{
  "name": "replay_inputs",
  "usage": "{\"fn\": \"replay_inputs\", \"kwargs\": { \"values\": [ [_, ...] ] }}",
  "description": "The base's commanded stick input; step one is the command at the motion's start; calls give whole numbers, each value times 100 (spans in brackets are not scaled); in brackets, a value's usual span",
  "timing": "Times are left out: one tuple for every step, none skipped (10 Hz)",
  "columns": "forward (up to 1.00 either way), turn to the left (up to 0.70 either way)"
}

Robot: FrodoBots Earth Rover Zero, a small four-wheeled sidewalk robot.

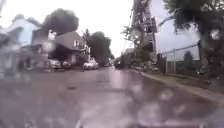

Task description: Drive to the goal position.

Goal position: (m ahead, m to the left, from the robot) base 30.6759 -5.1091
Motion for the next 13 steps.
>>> {"fn": "replay_inputs", "kwargs": {
  "values": [
    [100,0],
    [100,0],
    [100,0],
    [100,0],
    [100,0],
    [100,0],
    [100,0],
    [100,0],
    [100,0],
    [100,0],
    [100,0],
    [100,0],
    [100,0]
  ]
}}
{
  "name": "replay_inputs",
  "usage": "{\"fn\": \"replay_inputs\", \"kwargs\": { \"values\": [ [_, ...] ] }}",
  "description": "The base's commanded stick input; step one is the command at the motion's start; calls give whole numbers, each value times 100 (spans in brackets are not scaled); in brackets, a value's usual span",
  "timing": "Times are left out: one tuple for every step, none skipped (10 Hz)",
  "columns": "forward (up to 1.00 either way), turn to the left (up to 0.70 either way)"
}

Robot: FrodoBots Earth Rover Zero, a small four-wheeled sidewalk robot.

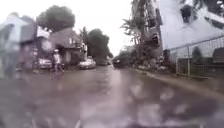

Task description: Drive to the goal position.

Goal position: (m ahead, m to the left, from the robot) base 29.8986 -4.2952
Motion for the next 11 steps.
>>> {"fn": "replay_inputs", "kwargs": {
  "values": [
    [100,0],
    [100,0],
    [100,0],
    [100,0],
    [100,0],
    [100,0],
    [100,0],
    [100,0],
    [100,0],
    [100,0],
    [100,0]
  ]
}}
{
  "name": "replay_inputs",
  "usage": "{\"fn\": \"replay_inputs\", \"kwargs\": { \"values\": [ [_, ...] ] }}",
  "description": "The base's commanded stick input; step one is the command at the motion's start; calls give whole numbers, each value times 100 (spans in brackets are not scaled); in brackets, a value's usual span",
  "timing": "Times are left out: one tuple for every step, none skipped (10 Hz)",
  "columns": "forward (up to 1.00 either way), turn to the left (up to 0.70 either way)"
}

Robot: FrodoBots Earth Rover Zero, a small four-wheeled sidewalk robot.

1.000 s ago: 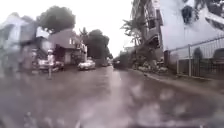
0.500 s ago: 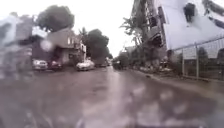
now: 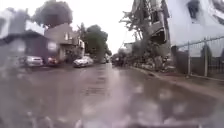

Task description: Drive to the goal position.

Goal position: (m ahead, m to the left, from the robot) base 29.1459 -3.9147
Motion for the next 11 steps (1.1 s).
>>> {"fn": "replay_inputs", "kwargs": {
  "values": [
    [100,0],
    [100,0],
    [100,0],
    [100,0],
    [100,0],
    [100,0],
    [100,0],
    [100,0],
    [100,0],
    [100,0],
    [100,0]
  ]
}}
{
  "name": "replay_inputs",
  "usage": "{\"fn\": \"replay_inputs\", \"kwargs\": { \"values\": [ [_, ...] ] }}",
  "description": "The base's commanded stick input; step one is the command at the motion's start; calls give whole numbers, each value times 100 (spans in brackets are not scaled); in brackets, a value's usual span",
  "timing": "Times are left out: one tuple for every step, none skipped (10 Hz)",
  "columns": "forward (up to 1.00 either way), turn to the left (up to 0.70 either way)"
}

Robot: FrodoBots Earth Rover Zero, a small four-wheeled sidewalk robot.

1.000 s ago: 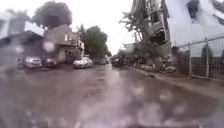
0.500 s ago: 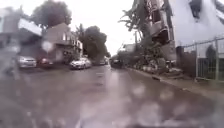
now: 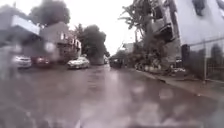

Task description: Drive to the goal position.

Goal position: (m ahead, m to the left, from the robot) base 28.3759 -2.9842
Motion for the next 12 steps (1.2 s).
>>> {"fn": "replay_inputs", "kwargs": {
  "values": [
    [100,0],
    [100,0],
    [100,0],
    [100,0],
    [100,0],
    [100,0],
    [100,0],
    [100,0],
    [100,0],
    [100,0],
    [100,0],
    [100,0]
  ]
}}
